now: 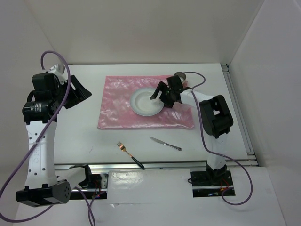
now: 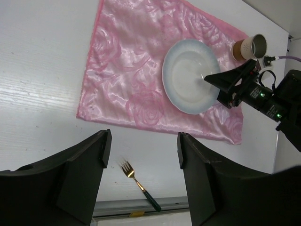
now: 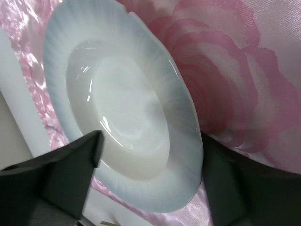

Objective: Set the dinner table for one person

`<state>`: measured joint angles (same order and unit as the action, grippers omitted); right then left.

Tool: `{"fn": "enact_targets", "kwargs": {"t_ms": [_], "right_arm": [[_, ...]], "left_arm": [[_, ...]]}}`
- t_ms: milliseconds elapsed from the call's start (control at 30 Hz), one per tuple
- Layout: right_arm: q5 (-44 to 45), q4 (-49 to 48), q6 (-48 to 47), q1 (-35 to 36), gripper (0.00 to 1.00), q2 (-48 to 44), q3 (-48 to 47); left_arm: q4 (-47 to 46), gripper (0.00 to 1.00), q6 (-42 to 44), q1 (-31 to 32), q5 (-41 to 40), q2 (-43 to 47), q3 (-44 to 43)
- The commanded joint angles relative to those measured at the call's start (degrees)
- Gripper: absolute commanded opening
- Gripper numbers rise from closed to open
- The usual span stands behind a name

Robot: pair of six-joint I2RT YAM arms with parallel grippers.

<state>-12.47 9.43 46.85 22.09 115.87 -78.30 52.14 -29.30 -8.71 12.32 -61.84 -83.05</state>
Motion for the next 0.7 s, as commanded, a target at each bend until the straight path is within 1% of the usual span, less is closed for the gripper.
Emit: {"fn": "enact_targets", "kwargs": {"t_ms": [0,67,167,200,300,367,400,467,500,567,600,633,667], "right_arm": [[2.44,-1.36,-0.96,0.24,0.98,-4.16,-0.01],[3.94,0.49,-0.97,0.77,0.99,-5.91,0.69],[5.61,1.72,-2.29,0.77,0.99,-8.81,2.27],[6.66,1.73,-3.16,0.77,0.99,-9.52,2.28],[9.74,4.01,-4.92,1.29,0.99,-11.98,3.60],[10.88,5.33,-5.54,1.29,0.99,-13.30,4.29],[12.98,6.20,-5.54,1.29,0.99,-15.74,4.99],[14.83,4.73,-5.54,1.82,0.99,-19.96,10.52],[15.36,2.89,-5.54,1.82,0.99,-24.60,12.63],[16.51,2.35,-5.54,1.82,0.99,-28.84,17.54],[16.51,2.35,-5.54,1.82,0.99,-32.26,18.61],[16.51,2.35,-5.54,1.82,0.99,-33.60,19.49],[17.03,3.04,-6.15,1.82,0.99,-34.74,20.03]], "left_arm": [[-1.26,0.75,-0.41,0.01,5.15,-1.08,0.25],[-1.25,0.73,-0.41,1.14,6.57,-2.23,1.65],[-0.72,0.73,-1.98,5.26,2.73,-2.93,6.48],[-0.72,0.75,-3.90,6.07,0.62,-2.93,9.54],[-1.69,0.75,-7.51,9.84,-1.85,-2.40,15.78],[-1.69,0.76,-9.28,12.65,-5.36,-2.40,17.73],[-1.69,0.76,-10.33,15.71,-6.77,-2.40,18.35],[0.41,0.76,-12.88,18.89,-9.14,-3.63,19.76],[1.03,0.76,-14.02,22.56,-10.37,-3.63,20.63],[1.56,0.75,-17.36,26.01,-11.17,-3.11,24.50],[1.56,0.73,-18.85,29.77,-11.70,-3.11,25.82],[1.56,0.73,-20.43,31.89,-11.70,-3.11,28.00],[1.56,0.72,-24.36,34.26,-12.40,-3.11,28.90]]}}
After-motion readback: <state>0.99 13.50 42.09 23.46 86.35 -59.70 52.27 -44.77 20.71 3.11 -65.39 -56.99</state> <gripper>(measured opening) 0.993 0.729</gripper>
